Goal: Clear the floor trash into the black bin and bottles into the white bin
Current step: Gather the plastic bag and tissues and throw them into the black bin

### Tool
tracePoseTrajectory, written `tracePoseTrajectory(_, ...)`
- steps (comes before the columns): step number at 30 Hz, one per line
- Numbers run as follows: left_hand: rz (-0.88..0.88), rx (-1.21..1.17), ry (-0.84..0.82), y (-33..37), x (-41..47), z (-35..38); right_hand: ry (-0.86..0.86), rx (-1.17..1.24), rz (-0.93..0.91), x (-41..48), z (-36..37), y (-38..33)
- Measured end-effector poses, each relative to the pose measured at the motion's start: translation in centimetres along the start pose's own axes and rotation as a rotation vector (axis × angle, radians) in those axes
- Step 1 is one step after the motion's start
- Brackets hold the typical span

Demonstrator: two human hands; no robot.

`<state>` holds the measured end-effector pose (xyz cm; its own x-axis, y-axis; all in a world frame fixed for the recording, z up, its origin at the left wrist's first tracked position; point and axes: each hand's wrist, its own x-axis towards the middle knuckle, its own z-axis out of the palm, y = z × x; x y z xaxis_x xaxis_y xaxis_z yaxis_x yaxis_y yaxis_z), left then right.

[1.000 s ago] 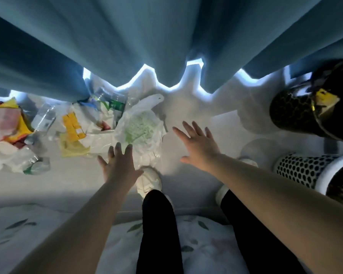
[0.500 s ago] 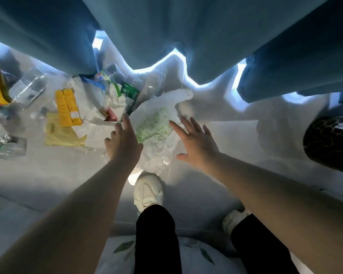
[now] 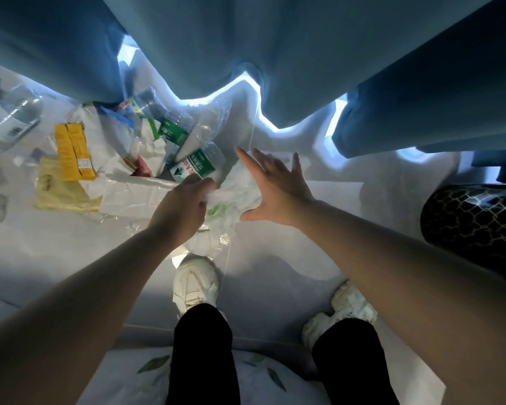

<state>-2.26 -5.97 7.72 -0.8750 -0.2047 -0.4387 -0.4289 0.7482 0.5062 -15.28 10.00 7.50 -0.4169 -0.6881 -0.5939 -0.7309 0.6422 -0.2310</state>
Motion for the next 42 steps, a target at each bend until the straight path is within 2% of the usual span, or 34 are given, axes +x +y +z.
tracePoseTrajectory(3, -0.015, -0.129, 0.028, 1.0, 1.0, -0.2, -0.047, 0.007, 0.078, -0.7, 0.2, 1.8)
tracePoseTrajectory(6, -0.193, -0.278, 0.059, 2.3, 1.8, 0.4, 0.005, 0.206, 0.134, -1.7, 1.7, 3.8)
tracePoseTrajectory(8, -0.403, -0.48, 0.068, 3.3, 2.4, 1.1, 0.038, 0.439, 0.201, -2.6, 2.8, 4.3)
tracePoseTrajectory(10, -0.632, -0.827, 0.046, 4.6, 2.8, 1.9, 0.045, 0.687, 0.285, -3.4, 3.5, 4.4)
tracePoseTrajectory(13, -0.843, -1.164, -0.07, 6.7, 3.1, 2.8, -0.023, 1.147, 0.399, -3.9, 4.3, 4.4)
tracePoseTrajectory(15, -0.902, -1.457, -0.104, 8.1, 3.1, 3.3, -0.097, 1.471, 0.432, -4.0, 4.6, 4.3)
tracePoseTrajectory(17, -0.921, -1.548, -0.14, 8.8, 3.3, 3.7, -0.226, 1.756, 0.471, -3.8, 5.2, 4.6)
tracePoseTrajectory(19, -0.917, -1.539, -0.252, 9.2, 3.4, 4.2, -0.259, 1.902, 0.489, -3.9, 5.3, 4.5)
tracePoseTrajectory(22, -0.832, -1.239, -0.308, 9.9, 3.5, 4.6, -0.127, 1.911, 0.524, -4.2, 5.4, 4.5)
tracePoseTrajectory(25, -0.558, -0.526, -0.126, 9.8, 3.1, 4.5, -0.069, 1.915, 0.563, -4.7, 5.5, 4.8)
tracePoseTrajectory(26, -0.502, -0.382, -0.1, 9.4, 3.0, 4.4, -0.063, 1.936, 0.557, -5.0, 5.5, 5.0)
tracePoseTrajectory(27, -0.531, -0.356, -0.145, 8.9, 2.9, 4.3, -0.054, 1.977, 0.54, -5.2, 5.6, 5.4)
tracePoseTrajectory(29, -0.667, -0.576, -0.386, 7.9, 2.6, 4.0, -0.039, 2.093, 0.493, -5.5, 5.3, 5.8)
tracePoseTrajectory(31, -0.801, -0.949, -0.583, 7.1, 2.3, 3.9, -0.038, 2.153, 0.455, -5.5, 4.9, 5.9)
tracePoseTrajectory(33, -0.871, -1.302, -0.652, 7.4, 2.2, 4.2, -0.018, 2.123, 0.409, -5.5, 4.4, 5.7)
tracePoseTrajectory(35, -0.851, -1.462, -0.674, 8.3, 2.2, 4.4, 0.074, 1.904, 0.4, -5.2, 4.4, 5.3)
tracePoseTrajectory(36, -0.815, -1.473, -0.665, 8.6, 2.1, 4.6, 0.131, 1.728, 0.397, -5.1, 4.4, 5.1)
tracePoseTrajectory(38, -0.764, -1.488, -0.544, 9.0, 2.2, 4.8, 0.214, 1.449, 0.39, -5.1, 4.5, 4.7)
tracePoseTrajectory(40, -0.756, -1.509, -0.396, 9.0, 2.5, 4.8, 0.231, 1.415, 0.373, -5.6, 4.2, 4.5)
tracePoseTrajectory(41, -0.77, -1.508, -0.328, 9.1, 2.7, 4.7, 0.175, 1.461, 0.365, -6.0, 3.7, 4.6)
tracePoseTrajectory(42, -0.788, -1.5, -0.266, 9.2, 2.8, 4.6, 0.043, 1.521, 0.341, -6.4, 3.7, 4.8)
